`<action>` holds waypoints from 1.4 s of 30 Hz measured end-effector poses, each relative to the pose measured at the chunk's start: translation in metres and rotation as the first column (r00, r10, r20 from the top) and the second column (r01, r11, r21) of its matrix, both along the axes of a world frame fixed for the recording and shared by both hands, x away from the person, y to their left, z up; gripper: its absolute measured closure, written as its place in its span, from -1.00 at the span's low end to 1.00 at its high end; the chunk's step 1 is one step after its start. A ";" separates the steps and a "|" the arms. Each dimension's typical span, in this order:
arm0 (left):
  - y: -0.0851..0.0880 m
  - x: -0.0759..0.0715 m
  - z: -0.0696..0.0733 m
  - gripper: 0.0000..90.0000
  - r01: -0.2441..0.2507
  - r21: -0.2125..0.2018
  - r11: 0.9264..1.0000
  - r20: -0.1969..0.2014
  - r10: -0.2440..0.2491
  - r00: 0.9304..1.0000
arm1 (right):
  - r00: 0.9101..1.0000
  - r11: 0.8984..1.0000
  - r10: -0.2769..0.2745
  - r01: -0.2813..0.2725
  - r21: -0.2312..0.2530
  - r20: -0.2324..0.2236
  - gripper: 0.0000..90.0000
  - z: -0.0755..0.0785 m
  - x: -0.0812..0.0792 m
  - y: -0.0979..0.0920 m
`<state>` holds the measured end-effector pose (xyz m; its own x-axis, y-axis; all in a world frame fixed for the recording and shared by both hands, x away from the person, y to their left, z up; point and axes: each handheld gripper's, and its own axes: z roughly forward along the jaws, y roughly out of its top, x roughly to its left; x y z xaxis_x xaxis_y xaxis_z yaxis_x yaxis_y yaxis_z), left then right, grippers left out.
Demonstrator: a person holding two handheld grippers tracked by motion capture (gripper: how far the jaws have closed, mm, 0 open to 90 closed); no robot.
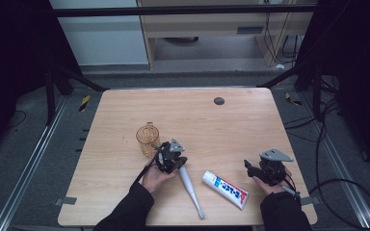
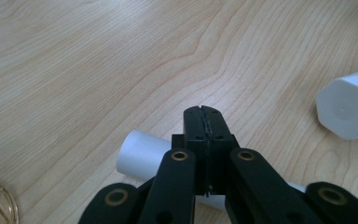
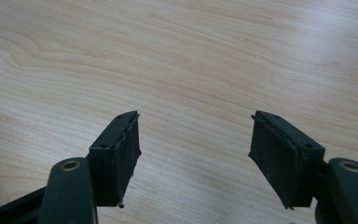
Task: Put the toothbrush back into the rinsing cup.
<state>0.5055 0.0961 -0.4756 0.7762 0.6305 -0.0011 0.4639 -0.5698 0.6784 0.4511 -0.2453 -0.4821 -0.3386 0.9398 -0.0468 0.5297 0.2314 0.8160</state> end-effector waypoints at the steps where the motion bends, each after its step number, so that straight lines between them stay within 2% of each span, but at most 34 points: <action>1: 0.000 0.000 0.000 0.99 -0.003 0.000 1.000 0.002 0.003 1.000 | 1.000 1.000 0.001 -0.001 -0.001 0.000 -0.27 0.000 0.000 0.000; 28: 0.020 -0.013 0.001 0.99 0.002 0.033 0.999 -0.003 -0.002 1.000 | 1.000 1.000 -0.001 0.001 -0.003 0.002 -0.27 0.000 0.000 -0.001; 42: 0.027 -0.021 0.003 1.00 0.018 0.033 0.999 -0.004 -0.018 1.000 | 1.000 1.000 0.000 0.000 -0.003 -0.001 -0.27 0.000 0.000 0.000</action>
<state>0.4843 0.1228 -0.4722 0.7872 0.6165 0.0163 0.4561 -0.5998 0.6574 0.4511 -0.2457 -0.4821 -0.3386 0.9396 -0.0497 0.5302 0.2342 0.8149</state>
